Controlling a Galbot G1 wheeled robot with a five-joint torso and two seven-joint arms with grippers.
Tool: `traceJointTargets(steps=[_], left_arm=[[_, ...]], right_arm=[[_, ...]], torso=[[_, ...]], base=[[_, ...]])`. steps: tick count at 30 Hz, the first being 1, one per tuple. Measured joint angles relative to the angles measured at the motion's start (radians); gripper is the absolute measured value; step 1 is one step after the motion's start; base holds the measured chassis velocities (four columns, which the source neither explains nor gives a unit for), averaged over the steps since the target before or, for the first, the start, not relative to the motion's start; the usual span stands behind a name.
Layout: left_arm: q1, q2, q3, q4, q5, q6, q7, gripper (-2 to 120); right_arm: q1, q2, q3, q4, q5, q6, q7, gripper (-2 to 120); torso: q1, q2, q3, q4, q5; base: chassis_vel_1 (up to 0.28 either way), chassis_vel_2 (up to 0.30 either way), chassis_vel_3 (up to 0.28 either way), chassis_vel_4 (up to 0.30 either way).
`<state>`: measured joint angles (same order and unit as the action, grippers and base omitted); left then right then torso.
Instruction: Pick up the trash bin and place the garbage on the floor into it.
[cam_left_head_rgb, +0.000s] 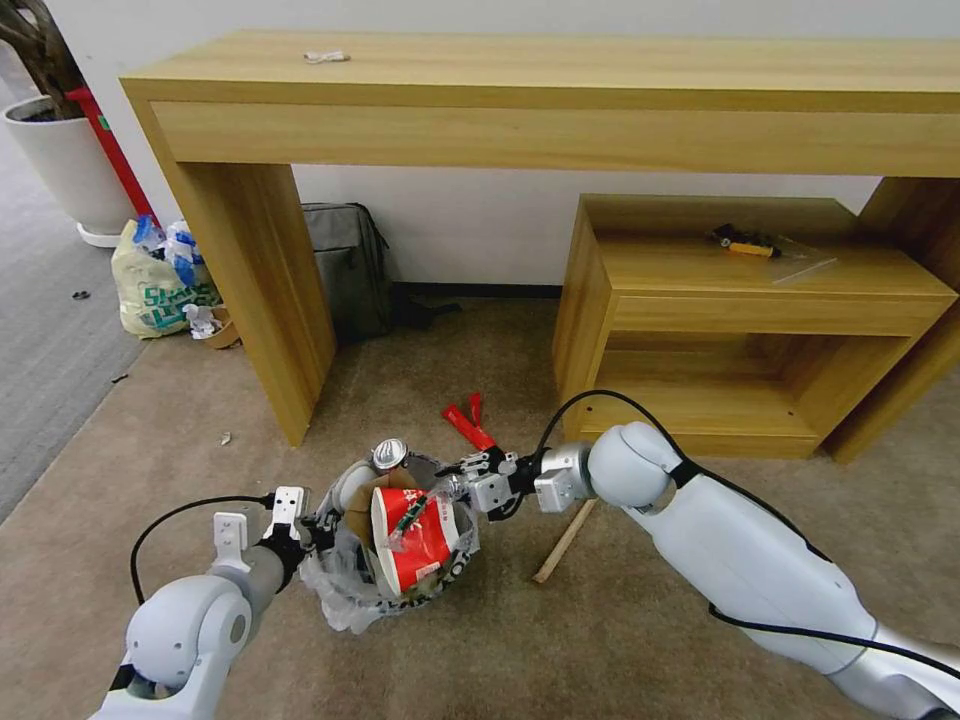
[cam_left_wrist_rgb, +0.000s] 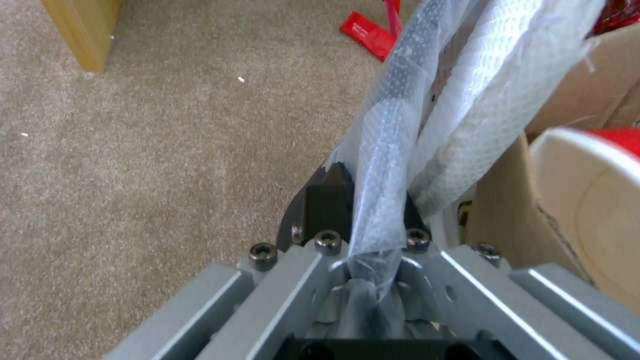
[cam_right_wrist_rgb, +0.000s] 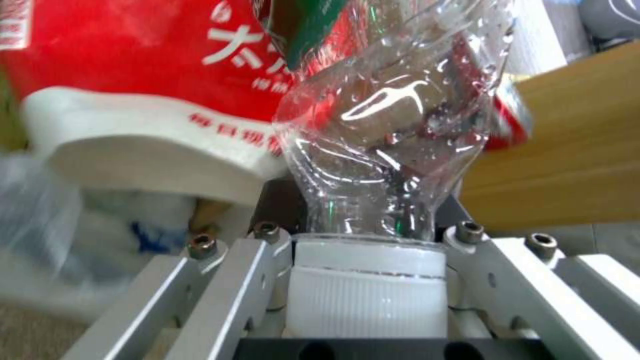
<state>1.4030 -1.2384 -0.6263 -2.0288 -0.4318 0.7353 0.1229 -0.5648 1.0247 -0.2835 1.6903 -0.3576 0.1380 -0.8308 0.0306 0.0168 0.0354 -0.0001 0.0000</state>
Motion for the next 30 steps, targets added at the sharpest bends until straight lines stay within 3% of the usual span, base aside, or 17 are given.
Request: traceJointTargets(steps=[5, 20, 22, 25, 30], left_arm=[[0.001, 0.0, 0.001, -0.003, 0.002, 0.0, 0.003, 0], [0.007, -0.009, 0.001, -0.005, 0.008, 0.0, 0.004, 0], [0.008, -0.01, 0.0, -0.003, 0.008, 0.0, 0.004, 0], [0.009, -0.01, -0.002, -0.001, 0.008, 0.0, 0.004, 0], [0.009, -0.01, -0.005, 0.0, 0.008, 0.0, 0.006, 0]], right_arm=[[0.008, 0.011, -0.017, -0.006, -0.003, -0.006, 0.0, 25], [-0.001, -0.018, 0.033, 0.002, 0.04, -0.006, 0.04, 77], [-0.002, -0.023, 0.054, 0.008, 0.054, -0.008, 0.056, 89], [-0.003, -0.027, 0.074, 0.013, 0.067, -0.01, 0.066, 97], [-0.006, -0.034, 0.096, 0.016, 0.092, -0.024, 0.093, 100]], torso=[[0.0, 0.0, 0.0, 0.0001, 0.0], [0.0, 0.0, 0.0, -0.0001, 0.0001], [0.0, 0.0, 0.0, 0.0, 0.0001], [0.0, 0.0, 0.0, 0.0, 0.0001], [0.0, 0.0, 0.0, -0.0001, 0.0001]], base=[[0.0, 0.0, 0.0, 0.0], [0.0, 0.0, 0.0, 0.0], [0.0, 0.0, 0.0, 0.0], [0.0, 0.0, 0.0, 0.0], [0.0, 0.0, 0.0, 0.0]])
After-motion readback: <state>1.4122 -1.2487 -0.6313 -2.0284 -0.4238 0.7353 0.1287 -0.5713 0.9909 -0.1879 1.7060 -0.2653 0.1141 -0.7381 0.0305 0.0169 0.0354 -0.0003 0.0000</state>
